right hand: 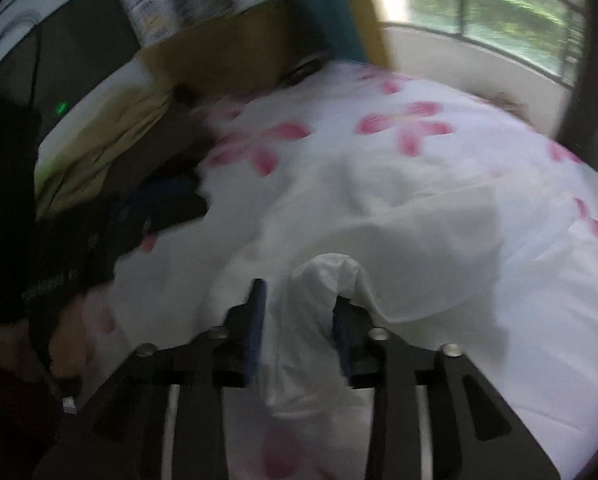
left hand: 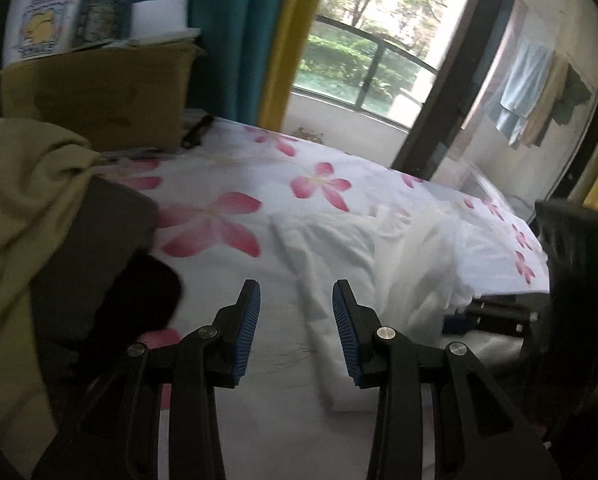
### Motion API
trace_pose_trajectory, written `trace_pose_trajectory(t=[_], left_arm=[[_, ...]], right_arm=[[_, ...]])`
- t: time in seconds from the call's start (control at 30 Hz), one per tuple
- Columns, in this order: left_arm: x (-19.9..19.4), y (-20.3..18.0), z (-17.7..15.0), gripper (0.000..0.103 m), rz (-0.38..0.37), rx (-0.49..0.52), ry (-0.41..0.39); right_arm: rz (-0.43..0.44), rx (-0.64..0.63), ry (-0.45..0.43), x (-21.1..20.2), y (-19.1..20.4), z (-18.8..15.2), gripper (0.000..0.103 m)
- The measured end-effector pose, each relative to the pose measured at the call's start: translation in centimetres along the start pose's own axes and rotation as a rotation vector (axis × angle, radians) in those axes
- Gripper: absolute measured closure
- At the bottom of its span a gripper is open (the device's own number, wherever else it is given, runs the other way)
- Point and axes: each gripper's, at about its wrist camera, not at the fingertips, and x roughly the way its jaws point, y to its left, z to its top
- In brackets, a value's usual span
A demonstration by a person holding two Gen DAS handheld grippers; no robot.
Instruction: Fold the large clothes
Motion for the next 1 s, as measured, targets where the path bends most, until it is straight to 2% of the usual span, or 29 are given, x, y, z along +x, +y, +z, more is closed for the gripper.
trace_pose_trajectory(t=[0.03,0.07,0.13,0.23,0.27,0.3,0.37,0.47,0.67,0.7,0.73,0.77,0.87,0.93,1.0], left_arm=[[-0.2,0.1,0.1,0.063,0.006,-0.002,-0.005],[-0.6,0.3,0.2,0.063,0.012,-0.004,-0.014],[-0.8,0.2,0.5,0.063,0.013,-0.001,-0.024],[-1.0,-0.7,1.2,0.062,-0.003,0.026,-0.036],[-0.9,-1.3,1.4,0.060,-0.018,0.043,-0.035],[-0.7,-1.9,1.5,0.052,-0.035,0.060,-0.032],[0.1,-3.1,1.7,0.049,-0.069,0.092,-0.014],[2.4,-5.1,1.7,0.049,-0.129,0.152,0.054],[8.7,-6.7,-0.2,0.049,-0.094,0.250,0.244],[9.0,-6.8,-0.6,0.055,-0.085,0.270,0.234],[8.9,-7.0,-0.7,0.084,-0.078,0.303,0.208],[9.2,-7.1,-0.8,0.098,-0.075,0.321,0.225],[8.1,-6.5,-0.3,0.098,-0.044,0.294,0.169],[6.8,-5.8,0.1,0.098,-0.009,0.268,0.133],[5.9,-5.2,0.3,0.098,0.009,0.245,0.128]], right_arm=[[0.025,-0.033,0.006,0.3,0.8,-0.1,0.046],[0.039,-0.061,-0.001,0.2,1.5,-0.3,0.042],[0.061,-0.120,-0.024,-0.5,2.6,-0.6,0.041],[0.055,-0.135,-0.058,-2.4,2.7,-1.3,0.040],[0.046,-0.127,-0.075,-3.2,2.3,-1.6,0.040],[0.037,-0.120,-0.087,-3.9,1.9,-1.8,0.040],[-0.006,-0.084,-0.124,-5.9,0.5,-2.6,0.040],[-0.090,-0.005,-0.179,-9.0,-2.5,-3.8,0.039],[-0.313,0.166,-0.243,-13.9,-9.4,-7.1,0.038],[-0.338,0.199,-0.242,-14.3,-10.4,-7.6,0.037],[-0.355,0.227,-0.238,-14.6,-11.2,-8.3,0.037],[-0.373,0.265,-0.228,-14.8,-12.2,-9.2,0.037],[-0.391,0.349,-0.194,-14.4,-14.1,-10.9,0.037],[-0.373,0.378,-0.180,-13.9,-14.8,-11.4,0.037],[-0.348,0.379,-0.180,-13.3,-14.5,-11.5,0.037]])
